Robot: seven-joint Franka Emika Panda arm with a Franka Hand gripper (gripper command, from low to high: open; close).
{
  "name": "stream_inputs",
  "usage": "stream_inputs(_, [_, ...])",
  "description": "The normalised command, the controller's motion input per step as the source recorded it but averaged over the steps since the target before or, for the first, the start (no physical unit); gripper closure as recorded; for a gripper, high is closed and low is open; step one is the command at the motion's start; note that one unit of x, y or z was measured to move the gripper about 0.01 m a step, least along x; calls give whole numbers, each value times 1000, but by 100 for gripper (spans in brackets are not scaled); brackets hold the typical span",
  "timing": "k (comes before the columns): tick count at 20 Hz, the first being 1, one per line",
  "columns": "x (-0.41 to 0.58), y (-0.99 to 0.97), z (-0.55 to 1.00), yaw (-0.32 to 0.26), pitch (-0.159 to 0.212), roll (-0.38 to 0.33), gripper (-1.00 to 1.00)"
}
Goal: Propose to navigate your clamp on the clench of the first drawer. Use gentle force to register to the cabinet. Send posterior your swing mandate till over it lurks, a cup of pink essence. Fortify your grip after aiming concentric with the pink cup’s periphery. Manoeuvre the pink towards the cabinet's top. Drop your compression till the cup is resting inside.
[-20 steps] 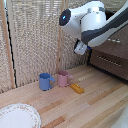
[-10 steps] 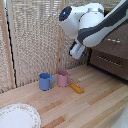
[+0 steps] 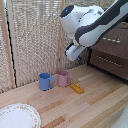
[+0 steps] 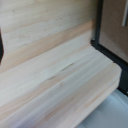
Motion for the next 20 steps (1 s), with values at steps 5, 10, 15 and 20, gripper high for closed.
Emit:
stream_inputs(5, [372,95,0,-179,-10,244,-100])
stream_inputs(10, [567,9,0,-183,0,141,-100])
stream_inputs(15, [637,0,0,-185,29,143,-100])
stream_inputs(20, [586,9,-5,-213,52,154,-100])
